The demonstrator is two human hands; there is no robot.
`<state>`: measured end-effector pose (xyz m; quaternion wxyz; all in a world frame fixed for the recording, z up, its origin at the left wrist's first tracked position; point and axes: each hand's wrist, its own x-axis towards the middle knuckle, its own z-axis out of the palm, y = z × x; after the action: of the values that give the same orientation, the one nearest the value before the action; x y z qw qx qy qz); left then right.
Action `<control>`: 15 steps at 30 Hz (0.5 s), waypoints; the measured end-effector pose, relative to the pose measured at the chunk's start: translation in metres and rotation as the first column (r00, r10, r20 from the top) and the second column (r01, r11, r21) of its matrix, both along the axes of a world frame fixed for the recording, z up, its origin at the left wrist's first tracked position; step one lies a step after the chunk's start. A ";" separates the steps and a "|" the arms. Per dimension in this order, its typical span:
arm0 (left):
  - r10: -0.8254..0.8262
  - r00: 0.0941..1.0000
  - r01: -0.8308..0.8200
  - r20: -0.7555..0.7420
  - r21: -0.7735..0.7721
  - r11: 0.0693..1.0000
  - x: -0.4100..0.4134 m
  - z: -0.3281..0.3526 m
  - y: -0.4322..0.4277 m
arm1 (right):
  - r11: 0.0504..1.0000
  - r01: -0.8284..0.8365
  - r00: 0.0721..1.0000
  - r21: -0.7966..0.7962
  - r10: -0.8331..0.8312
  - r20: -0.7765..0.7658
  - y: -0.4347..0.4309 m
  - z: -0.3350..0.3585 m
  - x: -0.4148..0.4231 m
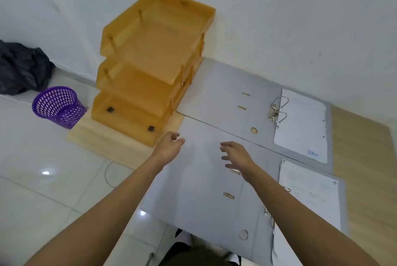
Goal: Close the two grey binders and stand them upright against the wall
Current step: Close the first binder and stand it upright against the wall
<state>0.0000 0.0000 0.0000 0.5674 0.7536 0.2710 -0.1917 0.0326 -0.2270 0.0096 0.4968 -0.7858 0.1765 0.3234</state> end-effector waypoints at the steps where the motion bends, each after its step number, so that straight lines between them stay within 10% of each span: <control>1: -0.004 1.000 0.005 -0.025 0.046 0.999 -0.001 -0.005 0.002 | 1.000 -0.013 1.000 -0.022 0.013 -0.008 0.004 -0.002 0.000; 7: -0.095 0.990 0.123 -0.100 0.327 0.937 -0.027 -0.040 0.001 | 0.969 -0.209 0.977 -0.134 0.213 0.019 0.009 -0.023 -0.016; 15: 0.099 0.988 -0.069 -0.118 0.231 0.970 -0.009 -0.036 0.000 | 0.917 -0.380 0.920 -0.118 0.388 0.051 0.014 -0.027 -0.038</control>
<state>-0.0086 0.0003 -0.0356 0.4667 0.7872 0.3589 -0.1835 -0.0055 -0.2131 -0.0172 0.3875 -0.8416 0.0172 0.3757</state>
